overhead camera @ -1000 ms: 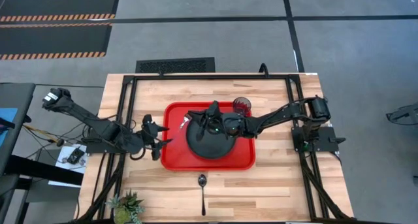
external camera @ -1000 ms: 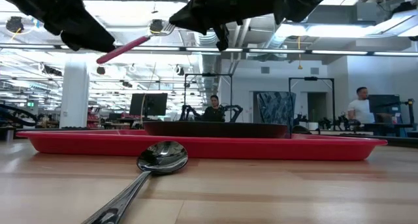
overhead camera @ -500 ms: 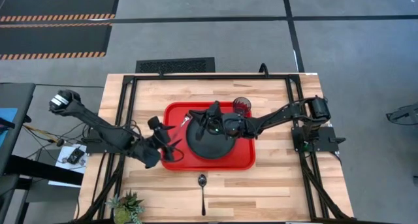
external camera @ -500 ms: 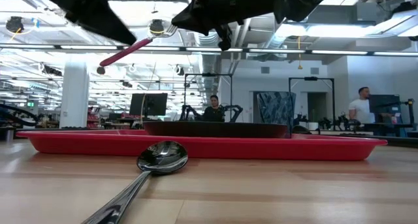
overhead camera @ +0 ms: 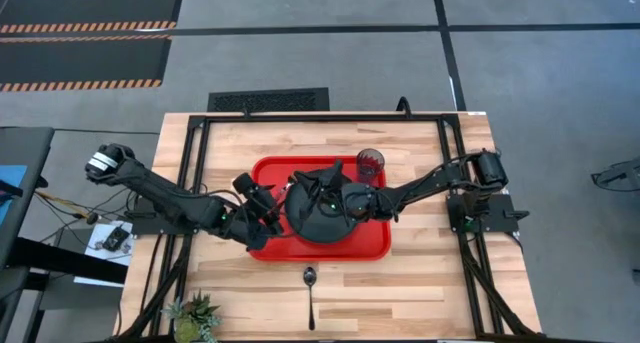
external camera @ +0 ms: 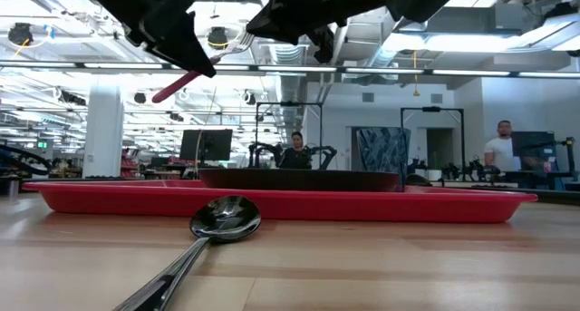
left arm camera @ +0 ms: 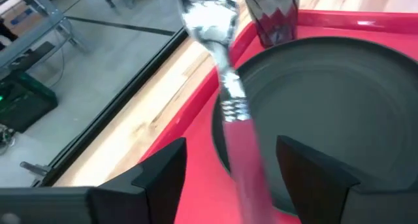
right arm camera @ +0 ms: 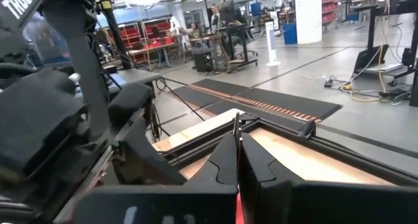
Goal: Pick and place plate/cup/fork/spoon on tray
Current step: Put the pink fork on the red serving tray to the left of the black plate
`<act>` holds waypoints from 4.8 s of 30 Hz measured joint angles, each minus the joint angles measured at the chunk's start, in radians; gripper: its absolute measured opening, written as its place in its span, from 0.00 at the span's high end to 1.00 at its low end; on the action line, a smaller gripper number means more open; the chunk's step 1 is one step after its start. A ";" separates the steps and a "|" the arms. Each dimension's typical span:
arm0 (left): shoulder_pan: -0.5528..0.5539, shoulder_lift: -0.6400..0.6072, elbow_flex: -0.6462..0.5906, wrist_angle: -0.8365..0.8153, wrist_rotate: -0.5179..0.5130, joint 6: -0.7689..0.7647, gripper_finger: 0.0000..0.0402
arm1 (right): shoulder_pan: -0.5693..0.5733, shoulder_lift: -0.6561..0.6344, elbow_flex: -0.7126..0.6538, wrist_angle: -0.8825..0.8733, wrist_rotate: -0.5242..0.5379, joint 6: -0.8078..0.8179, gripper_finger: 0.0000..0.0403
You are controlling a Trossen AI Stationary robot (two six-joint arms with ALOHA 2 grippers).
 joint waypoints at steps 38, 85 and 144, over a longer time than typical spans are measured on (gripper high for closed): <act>0.014 -0.067 -0.002 -0.192 0.167 -0.217 0.89 | 0.013 -0.038 -0.001 -0.070 0.029 -0.041 0.57; 0.296 -0.001 -0.288 0.131 0.661 -0.806 0.89 | -0.098 -0.620 -0.353 -0.464 -0.361 -0.233 0.98; 0.277 -0.083 -0.288 0.131 0.567 -0.513 0.79 | -0.029 -0.619 -0.352 -0.471 -0.360 -0.233 0.98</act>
